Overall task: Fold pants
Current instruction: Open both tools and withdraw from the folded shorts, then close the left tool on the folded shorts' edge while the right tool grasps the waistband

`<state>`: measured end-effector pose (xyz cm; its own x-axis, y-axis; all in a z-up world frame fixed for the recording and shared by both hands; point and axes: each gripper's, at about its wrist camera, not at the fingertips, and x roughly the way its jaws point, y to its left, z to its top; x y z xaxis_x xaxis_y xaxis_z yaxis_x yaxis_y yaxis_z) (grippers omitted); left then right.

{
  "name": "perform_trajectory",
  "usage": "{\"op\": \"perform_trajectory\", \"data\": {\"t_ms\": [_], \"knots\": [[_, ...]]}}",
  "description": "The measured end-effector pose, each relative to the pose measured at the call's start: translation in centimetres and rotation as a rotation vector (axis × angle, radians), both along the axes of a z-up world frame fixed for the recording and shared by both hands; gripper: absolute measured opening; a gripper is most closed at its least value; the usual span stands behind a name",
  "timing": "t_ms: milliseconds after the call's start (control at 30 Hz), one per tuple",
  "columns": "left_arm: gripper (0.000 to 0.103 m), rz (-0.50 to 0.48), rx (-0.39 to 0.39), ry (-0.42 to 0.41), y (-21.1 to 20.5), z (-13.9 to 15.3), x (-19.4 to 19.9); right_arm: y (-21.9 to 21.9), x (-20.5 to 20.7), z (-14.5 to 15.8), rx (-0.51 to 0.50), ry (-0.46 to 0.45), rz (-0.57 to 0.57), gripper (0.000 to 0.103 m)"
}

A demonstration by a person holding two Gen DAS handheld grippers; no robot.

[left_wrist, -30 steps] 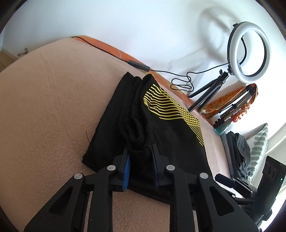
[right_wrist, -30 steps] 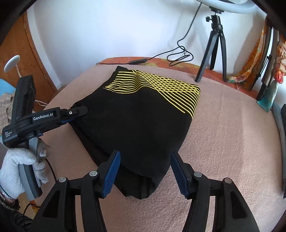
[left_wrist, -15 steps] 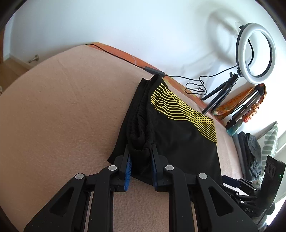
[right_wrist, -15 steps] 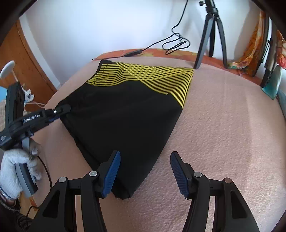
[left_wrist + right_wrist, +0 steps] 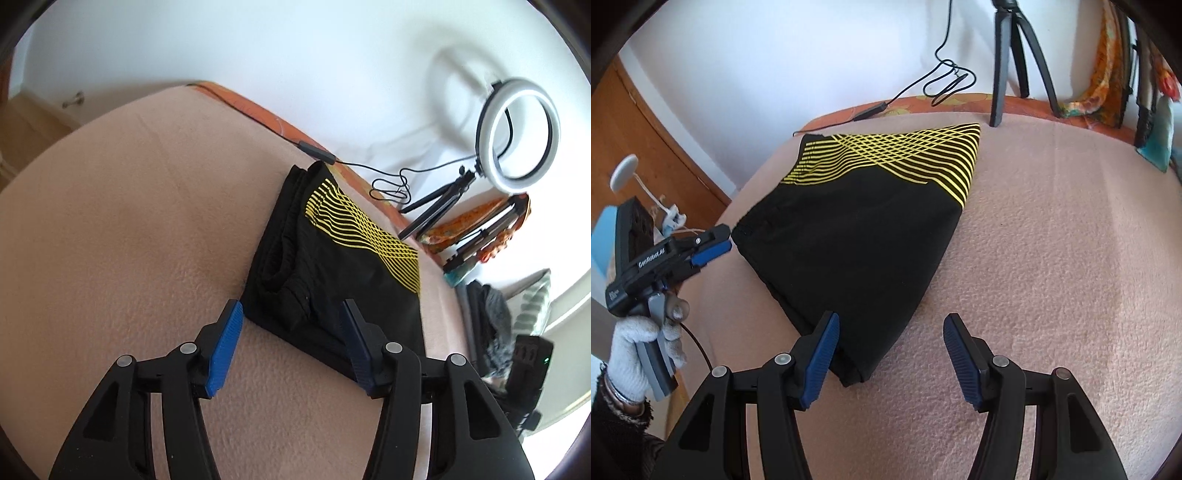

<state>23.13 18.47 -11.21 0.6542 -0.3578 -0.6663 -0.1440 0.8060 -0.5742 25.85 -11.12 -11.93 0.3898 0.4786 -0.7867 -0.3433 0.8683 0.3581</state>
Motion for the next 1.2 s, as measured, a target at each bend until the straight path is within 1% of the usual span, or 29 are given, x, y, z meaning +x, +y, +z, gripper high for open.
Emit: {"op": "perform_trajectory", "data": {"t_ms": [100,200,300,467,600,700,767,900,1033,1133,1200], "knots": [[0.053,0.062,-0.064,0.050,0.8,-0.5,-0.8,-1.4,-0.5,0.1,0.060,0.028,-0.037,0.063],[0.053,0.109,-0.174,0.081,1.3,-1.4,-1.3,-2.5,-1.1,0.2,0.096,0.043,-0.061,0.064],[0.053,0.122,-0.156,0.094,0.7,-1.7,-1.2,-3.5,-1.6,0.1,0.102,0.054,-0.070,0.065],[0.053,0.128,-0.161,0.099,-0.5,-2.1,-0.3,-4.7,-1.8,-0.2,0.143,0.081,-0.103,0.068],[0.053,0.139,-0.183,0.102,-1.0,-2.4,0.6,-5.8,-1.3,-0.7,0.189,0.102,-0.145,0.069],[0.053,0.135,-0.198,0.095,-1.5,-2.4,1.3,-6.2,-0.5,-1.1,0.198,0.119,-0.165,0.069],[0.054,0.133,-0.185,0.084,-1.8,-2.4,1.8,-6.2,0.0,-1.1,0.203,0.122,-0.168,0.069],[0.054,0.143,-0.189,0.067,-2.2,-2.4,2.4,-5.6,1.7,-1.0,0.201,0.109,-0.157,0.069],[0.054,0.152,-0.201,0.048,-2.5,-2.5,3.0,-4.6,4.2,-0.8,0.187,0.073,-0.124,0.069],[0.054,0.155,-0.199,0.029,-2.7,-2.6,3.5,-4.1,6.6,-0.9,0.219,0.050,-0.123,0.069],[0.054,0.154,-0.197,0.025,-2.8,-2.6,3.9,-4.1,8.3,-1.1,0.246,0.059,-0.143,0.069]]}}
